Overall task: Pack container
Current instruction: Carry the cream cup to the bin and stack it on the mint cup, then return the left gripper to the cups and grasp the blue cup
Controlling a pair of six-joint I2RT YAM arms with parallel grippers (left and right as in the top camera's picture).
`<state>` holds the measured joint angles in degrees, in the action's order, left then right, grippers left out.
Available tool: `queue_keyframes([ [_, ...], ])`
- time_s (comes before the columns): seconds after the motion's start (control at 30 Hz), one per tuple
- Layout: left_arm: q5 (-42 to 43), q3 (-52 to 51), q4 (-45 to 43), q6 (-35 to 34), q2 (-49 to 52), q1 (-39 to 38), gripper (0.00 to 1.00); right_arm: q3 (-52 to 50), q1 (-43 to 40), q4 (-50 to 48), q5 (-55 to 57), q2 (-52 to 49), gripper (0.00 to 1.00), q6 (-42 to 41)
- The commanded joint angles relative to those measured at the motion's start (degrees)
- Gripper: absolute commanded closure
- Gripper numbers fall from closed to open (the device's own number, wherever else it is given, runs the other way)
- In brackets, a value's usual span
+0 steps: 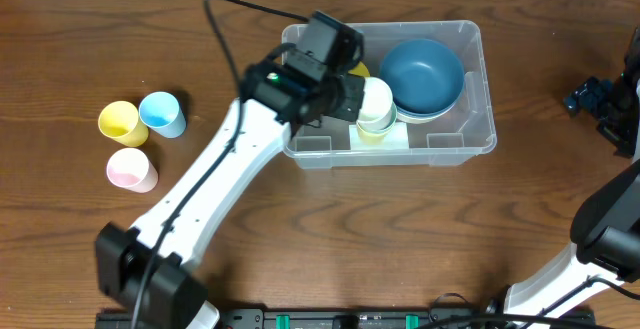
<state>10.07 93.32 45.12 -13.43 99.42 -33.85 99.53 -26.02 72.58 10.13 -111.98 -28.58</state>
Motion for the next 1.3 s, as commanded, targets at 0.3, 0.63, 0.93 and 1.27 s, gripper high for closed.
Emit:
queue_keyframes([
  [0.3, -4.17, 0.35, -3.26, 1.22, 3.26, -0.85, 0.94, -0.22, 0.15, 0.04, 0.79, 0.31, 0.01, -1.18],
  [0.63, -4.20, 0.24, -4.50, 1.42, 3.34, -0.85, 0.92, -0.22, 0.15, 0.04, 0.79, 0.31, 0.01, -1.18],
  [0.93, -4.81, 0.17, -4.50, 1.49, 3.34, -0.83, 0.38, -0.22, 0.15, 0.04, 0.79, 0.31, 0.01, -1.18],
  [1.27, -4.79, 0.42, 2.25, 1.79, -6.36, 8.17, 0.37, -0.22, 0.15, 0.07, 0.79, 0.31, 0.01, -1.18],
])
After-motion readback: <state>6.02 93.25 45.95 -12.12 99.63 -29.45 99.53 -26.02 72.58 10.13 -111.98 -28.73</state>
